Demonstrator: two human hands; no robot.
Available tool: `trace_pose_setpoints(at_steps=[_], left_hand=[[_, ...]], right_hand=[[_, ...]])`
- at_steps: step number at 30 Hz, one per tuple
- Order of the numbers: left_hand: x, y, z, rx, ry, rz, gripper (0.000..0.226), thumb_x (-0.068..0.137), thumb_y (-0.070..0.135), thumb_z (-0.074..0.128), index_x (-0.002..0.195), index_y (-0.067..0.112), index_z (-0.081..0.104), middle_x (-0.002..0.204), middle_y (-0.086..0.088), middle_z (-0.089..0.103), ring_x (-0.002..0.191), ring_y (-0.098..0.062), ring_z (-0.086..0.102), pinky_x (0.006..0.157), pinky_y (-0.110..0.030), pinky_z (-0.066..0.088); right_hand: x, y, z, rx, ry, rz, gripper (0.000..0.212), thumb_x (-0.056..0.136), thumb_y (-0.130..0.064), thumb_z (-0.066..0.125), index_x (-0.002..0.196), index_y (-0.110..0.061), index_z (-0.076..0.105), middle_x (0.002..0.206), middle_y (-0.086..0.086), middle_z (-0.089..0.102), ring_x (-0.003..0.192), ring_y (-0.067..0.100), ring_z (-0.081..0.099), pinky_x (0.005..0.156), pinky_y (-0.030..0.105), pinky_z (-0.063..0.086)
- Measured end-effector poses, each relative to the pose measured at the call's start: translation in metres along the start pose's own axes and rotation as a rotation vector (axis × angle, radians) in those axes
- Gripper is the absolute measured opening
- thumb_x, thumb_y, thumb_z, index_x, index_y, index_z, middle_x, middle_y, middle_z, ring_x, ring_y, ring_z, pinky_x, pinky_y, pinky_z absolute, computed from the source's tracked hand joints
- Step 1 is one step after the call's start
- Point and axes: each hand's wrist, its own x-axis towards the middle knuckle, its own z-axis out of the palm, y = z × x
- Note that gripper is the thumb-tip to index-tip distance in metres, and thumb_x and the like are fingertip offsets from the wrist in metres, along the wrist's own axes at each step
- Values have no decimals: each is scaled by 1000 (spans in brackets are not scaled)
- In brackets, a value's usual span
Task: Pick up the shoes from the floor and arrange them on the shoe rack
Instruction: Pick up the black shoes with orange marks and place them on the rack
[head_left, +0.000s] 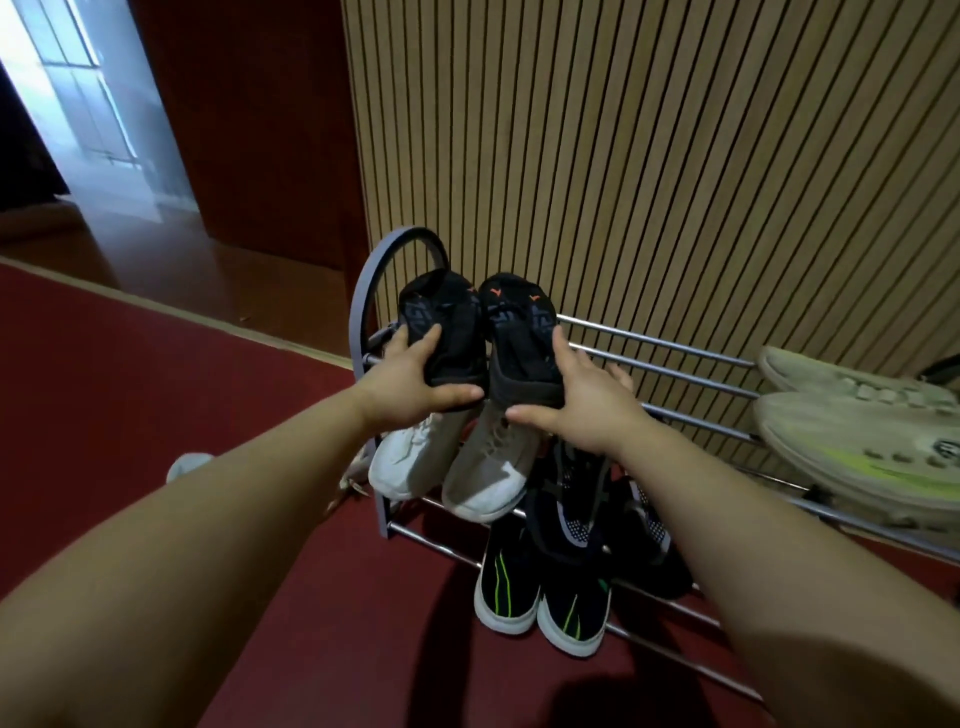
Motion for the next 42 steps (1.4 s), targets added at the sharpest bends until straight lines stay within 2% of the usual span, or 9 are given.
trace_pose_setpoints(at_steps=[6, 13, 17, 19, 22, 24, 30, 37, 42], left_hand=[[-4, 1, 4, -18, -15, 9, 98, 79, 54, 64, 152, 26, 4, 158, -4, -17, 146, -26, -2, 117, -35, 11], [-18, -8, 9, -56, 58, 86, 95, 83, 53, 60, 151, 32, -3, 159, -7, -13, 147, -23, -4, 115, -33, 11], [-50, -34, 13, -58, 92, 198, 98, 85, 50, 59, 150, 30, -12, 159, -5, -15, 146, -20, -12, 119, -40, 13], [-70, -49, 15, -35, 109, 217, 96, 86, 46, 59, 150, 29, -11, 158, -6, -17, 146, -19, -13, 118, -36, 8], [-109, -81, 18, -39, 121, 97, 94, 88, 42, 59, 150, 28, -9, 158, -8, -16, 143, -12, -9, 114, -27, 8], [-131, -109, 17, -4, 130, -24, 95, 87, 43, 60, 150, 26, -9, 158, -12, -14, 146, -22, -10, 118, -36, 5], [-205, -188, -3, 25, 127, -291, 97, 87, 45, 60, 150, 24, -10, 157, -15, -15, 145, -28, -14, 117, -36, -1], [-288, -267, -28, 29, 117, -641, 94, 85, 53, 57, 151, 28, -5, 159, -13, -6, 147, -28, -4, 119, -41, 8], [-360, -322, 8, 172, -109, -1022, 104, 80, 63, 57, 150, 28, -11, 159, -16, -2, 145, -38, 0, 117, -50, 13]], right_hand=[[-2, 2, 11, 6, 44, 29, 110, 78, -67, 56, 151, -24, -14, 158, 1, 20, 146, 18, 17, 118, 49, 5], [-24, -12, 19, -114, 115, 105, 108, 79, -71, 51, 148, -28, -20, 161, 4, -5, 147, 27, -11, 117, 51, -5], [-59, -30, 41, -188, 283, 19, 102, 82, -67, 50, 150, -28, -14, 160, 6, -15, 145, 29, -19, 115, 51, -10], [-73, -35, 55, -283, 355, -101, 97, 84, -64, 51, 152, -27, -8, 160, 9, -12, 146, 32, -16, 114, 53, -10], [-96, -50, 87, -385, 368, -304, 92, 82, -58, 57, 152, -22, 11, 159, 16, 7, 146, 39, 2, 113, 58, -1], [-106, -63, 114, -393, 339, -408, 90, 78, -54, 63, 150, -21, 21, 157, 19, 18, 144, 42, 12, 111, 61, 5], [-119, -118, 186, -335, 180, -517, 93, 72, -52, 71, 149, -20, 28, 156, 20, 21, 144, 42, 14, 111, 60, 5], [-135, -183, 243, -306, -76, -570, 93, 83, -58, 56, 152, -28, 2, 160, 10, -7, 146, 33, -13, 113, 54, -10], [-154, -208, 274, -289, -192, -639, 92, 85, -59, 51, 151, -30, -6, 160, 7, -12, 145, 30, -18, 114, 53, -12]])
